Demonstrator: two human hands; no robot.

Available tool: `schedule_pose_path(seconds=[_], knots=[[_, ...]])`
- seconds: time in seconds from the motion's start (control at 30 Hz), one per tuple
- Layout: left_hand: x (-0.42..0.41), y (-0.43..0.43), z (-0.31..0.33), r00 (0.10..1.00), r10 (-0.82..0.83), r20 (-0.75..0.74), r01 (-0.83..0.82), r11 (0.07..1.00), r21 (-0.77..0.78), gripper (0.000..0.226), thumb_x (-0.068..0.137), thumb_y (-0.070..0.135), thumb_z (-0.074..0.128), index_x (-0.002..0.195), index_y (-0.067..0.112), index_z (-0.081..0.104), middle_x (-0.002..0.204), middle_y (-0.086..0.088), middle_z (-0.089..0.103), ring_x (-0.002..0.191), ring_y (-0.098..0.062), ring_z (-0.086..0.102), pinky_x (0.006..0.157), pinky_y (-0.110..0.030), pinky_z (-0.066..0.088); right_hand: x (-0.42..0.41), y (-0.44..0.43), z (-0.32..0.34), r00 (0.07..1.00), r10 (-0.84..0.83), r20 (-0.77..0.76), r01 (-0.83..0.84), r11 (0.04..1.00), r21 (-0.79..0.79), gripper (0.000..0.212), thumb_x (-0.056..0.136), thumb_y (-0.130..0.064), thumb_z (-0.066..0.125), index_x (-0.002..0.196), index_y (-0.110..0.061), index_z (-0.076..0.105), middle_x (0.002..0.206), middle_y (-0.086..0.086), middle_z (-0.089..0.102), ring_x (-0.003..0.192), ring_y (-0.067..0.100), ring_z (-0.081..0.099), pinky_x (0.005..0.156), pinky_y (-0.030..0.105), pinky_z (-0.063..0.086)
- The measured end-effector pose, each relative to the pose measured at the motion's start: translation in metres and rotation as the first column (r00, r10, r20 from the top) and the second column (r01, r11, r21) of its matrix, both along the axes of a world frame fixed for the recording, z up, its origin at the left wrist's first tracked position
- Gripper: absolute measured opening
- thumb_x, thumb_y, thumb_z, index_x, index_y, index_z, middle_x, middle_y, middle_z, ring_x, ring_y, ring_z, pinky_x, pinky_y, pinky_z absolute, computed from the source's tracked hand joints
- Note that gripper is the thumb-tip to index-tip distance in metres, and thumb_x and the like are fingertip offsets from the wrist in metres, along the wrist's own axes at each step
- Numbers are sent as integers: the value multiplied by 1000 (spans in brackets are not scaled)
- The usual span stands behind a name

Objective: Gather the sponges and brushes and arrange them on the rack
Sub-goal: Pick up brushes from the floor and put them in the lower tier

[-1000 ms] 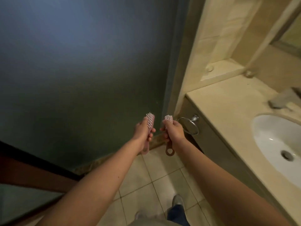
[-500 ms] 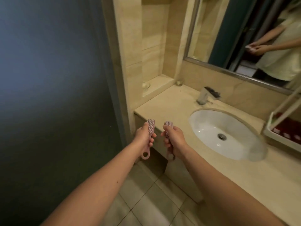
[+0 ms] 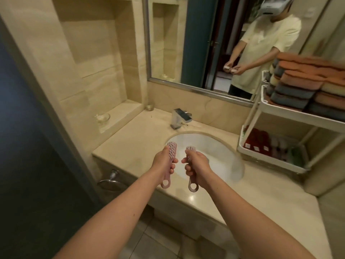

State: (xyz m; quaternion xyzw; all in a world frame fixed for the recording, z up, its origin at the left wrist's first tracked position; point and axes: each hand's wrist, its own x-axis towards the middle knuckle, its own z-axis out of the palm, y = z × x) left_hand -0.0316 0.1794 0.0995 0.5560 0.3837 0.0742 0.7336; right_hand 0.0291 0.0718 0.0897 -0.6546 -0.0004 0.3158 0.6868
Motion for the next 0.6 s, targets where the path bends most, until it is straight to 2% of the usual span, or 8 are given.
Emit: schedule_pose_path(seconds=[0.17,0.37,0.47,0.6], knots=[[57,-32,-4,999,-47,2,47,999,-11,43,102,40,30,108,5,55,72,-9,57,49,-16,42,42,-23,34,51,-35,-2,999,-54,0,54,998,17,13,86,-19,46,90,-8,50,70,7,61,42,14,39,40,22,29],[106,-64,-9,990,-143,4,143,989,-29,43,102,39,31,107,3,55,70,-9,57,48,-16,43,42,-22,36,96,-73,-9,993,-112,-39,112,994,-7,25,66,-1,39,85,4,54,61,12,49,41,16,41,40,23,32],[129,-77,-14,973,-229,-6,229,973,-40,42,101,39,33,100,5,56,63,-6,58,46,-15,44,42,-21,38,112,-89,-14,980,-195,-40,194,981,-29,27,68,9,32,84,3,52,66,14,52,44,17,42,40,24,32],[165,-91,-21,936,-349,-32,348,937,-44,38,101,38,34,102,7,55,74,-10,59,50,-16,46,45,-25,40,132,-107,-22,944,-329,-41,328,944,-27,31,76,12,29,98,1,49,78,14,57,47,17,46,42,27,35]])
